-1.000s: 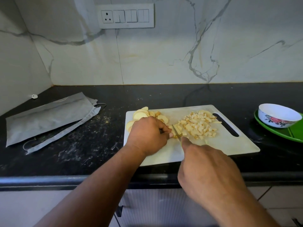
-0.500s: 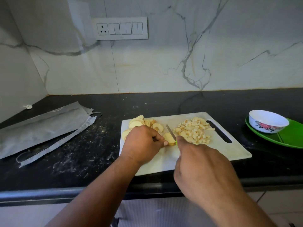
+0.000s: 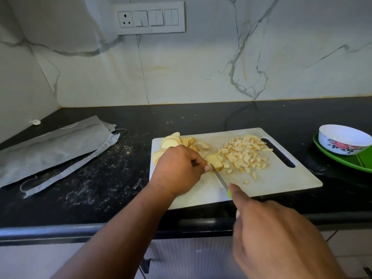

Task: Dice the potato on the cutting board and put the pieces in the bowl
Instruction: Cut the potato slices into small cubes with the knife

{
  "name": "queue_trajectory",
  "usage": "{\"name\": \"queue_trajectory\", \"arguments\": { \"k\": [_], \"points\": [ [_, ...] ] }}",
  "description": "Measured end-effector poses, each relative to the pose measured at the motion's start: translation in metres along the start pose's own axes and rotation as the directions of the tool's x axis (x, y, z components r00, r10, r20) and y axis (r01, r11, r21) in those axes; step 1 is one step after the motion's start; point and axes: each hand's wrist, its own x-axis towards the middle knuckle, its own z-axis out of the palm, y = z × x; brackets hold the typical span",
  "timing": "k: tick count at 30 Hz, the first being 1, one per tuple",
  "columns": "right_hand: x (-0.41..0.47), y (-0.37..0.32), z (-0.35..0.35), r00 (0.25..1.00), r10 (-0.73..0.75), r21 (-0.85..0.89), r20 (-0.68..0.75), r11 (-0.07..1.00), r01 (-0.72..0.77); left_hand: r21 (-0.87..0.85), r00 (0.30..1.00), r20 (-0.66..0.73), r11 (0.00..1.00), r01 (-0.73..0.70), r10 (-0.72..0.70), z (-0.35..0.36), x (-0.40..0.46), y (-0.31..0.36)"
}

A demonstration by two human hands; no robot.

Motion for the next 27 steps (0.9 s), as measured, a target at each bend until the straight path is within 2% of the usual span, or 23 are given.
{"name": "queue_trajectory", "arguments": {
  "k": [2, 4, 6, 10, 13, 22, 27],
  "points": [
    [-0.008, 0.001, -0.007, 0.998, 0.011, 0.028, 0.069, 1.000, -0.013, 0.029, 1.000, -0.005, 1.000, -0.001, 0.001, 0.001, 0.000, -0.001],
    [-0.012, 0.000, -0.012, 0.997, 0.015, 0.028, 0.079, 0.999, -0.017, 0.043, 1.000, -0.014, 0.999, 0.006, -0.006, 0.002, -0.001, -0.002],
    [-0.009, 0.000, -0.011, 1.000, -0.003, -0.001, 0.006, 1.000, 0.003, 0.043, 0.999, -0.035, 0.999, 0.022, -0.021, 0.002, -0.001, -0.004],
    [0.008, -0.004, -0.005, 0.967, -0.070, -0.070, -0.244, 0.996, 0.054, 0.009, 0.996, -0.075, 0.999, 0.040, -0.040, 0.003, -0.003, 0.000],
    [0.029, -0.005, 0.000, 0.946, -0.084, -0.025, -0.314, 0.996, 0.081, -0.016, 0.996, -0.069, 0.999, 0.052, -0.053, 0.002, -0.004, 0.003],
    [0.036, -0.002, 0.020, 0.953, -0.056, 0.073, -0.298, 0.994, 0.082, 0.002, 0.997, -0.067, 0.999, 0.046, -0.046, 0.001, -0.003, 0.002],
    [0.015, 0.004, 0.029, 0.975, -0.047, 0.063, -0.215, 0.996, 0.062, -0.018, 0.997, -0.061, 0.999, 0.039, -0.040, 0.001, -0.002, 0.003]
  ]
}}
